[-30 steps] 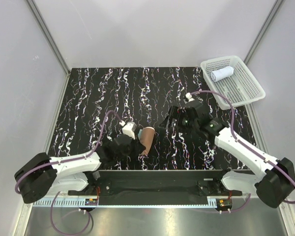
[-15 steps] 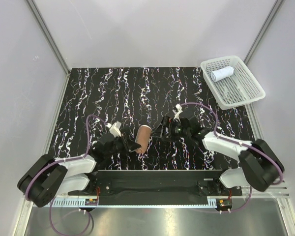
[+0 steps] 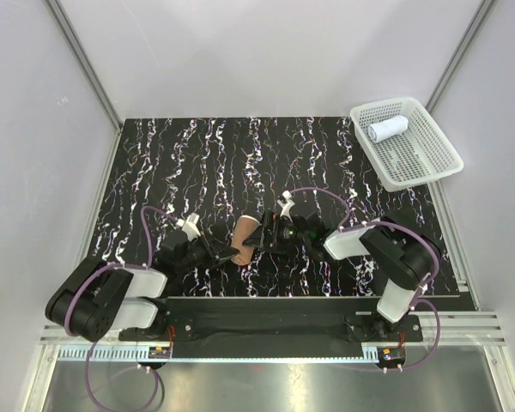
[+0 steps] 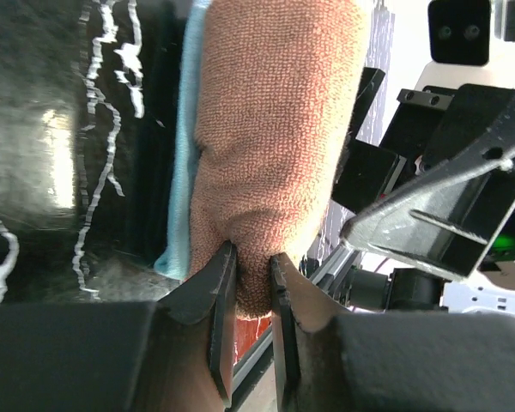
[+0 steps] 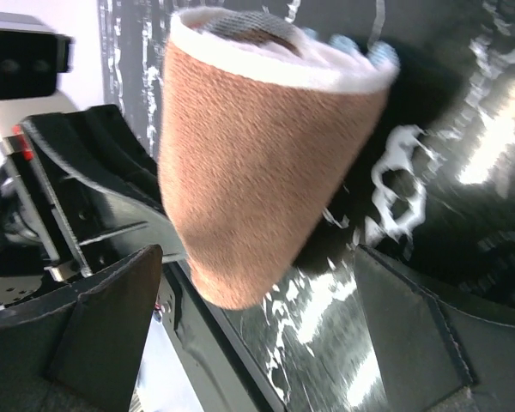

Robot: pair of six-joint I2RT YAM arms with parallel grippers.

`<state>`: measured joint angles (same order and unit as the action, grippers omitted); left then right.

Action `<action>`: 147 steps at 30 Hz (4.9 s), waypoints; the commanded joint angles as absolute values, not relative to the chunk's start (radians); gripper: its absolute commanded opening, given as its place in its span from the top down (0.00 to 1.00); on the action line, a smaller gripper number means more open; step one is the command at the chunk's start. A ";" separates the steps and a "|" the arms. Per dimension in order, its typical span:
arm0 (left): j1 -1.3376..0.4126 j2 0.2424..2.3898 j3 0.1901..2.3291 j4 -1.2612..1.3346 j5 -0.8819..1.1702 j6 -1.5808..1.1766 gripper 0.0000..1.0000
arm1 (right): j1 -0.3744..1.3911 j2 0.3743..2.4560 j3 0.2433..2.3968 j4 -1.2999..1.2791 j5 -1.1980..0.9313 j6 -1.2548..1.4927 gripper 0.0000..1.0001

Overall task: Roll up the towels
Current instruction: Roll the towel, then place the rolled towel into the container

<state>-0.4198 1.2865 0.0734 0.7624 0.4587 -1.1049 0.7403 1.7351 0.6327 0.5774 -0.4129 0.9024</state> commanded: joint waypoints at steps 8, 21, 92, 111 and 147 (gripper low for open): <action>-0.348 1.488 0.035 0.929 0.569 -1.140 0.87 | 0.785 1.856 0.683 0.742 -0.394 0.937 0.02; -0.344 1.508 0.048 0.888 0.572 -1.083 0.87 | 0.793 1.962 0.730 0.795 -0.348 0.962 0.52; -0.345 0.615 0.747 -0.618 0.123 -0.456 0.12 | -0.391 2.391 1.733 0.108 -0.384 0.831 0.82; -0.341 0.615 0.749 -0.618 0.120 -0.457 0.12 | -0.391 2.462 1.922 -0.227 -0.302 0.795 0.36; -0.325 0.572 0.744 -0.607 0.137 -0.454 0.11 | -0.391 2.074 1.638 -0.295 -0.268 0.729 0.00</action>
<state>-0.3317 0.5819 0.7437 -0.6563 0.1326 -0.4706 -0.3862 2.1632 1.6478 -0.3061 -0.3058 0.7471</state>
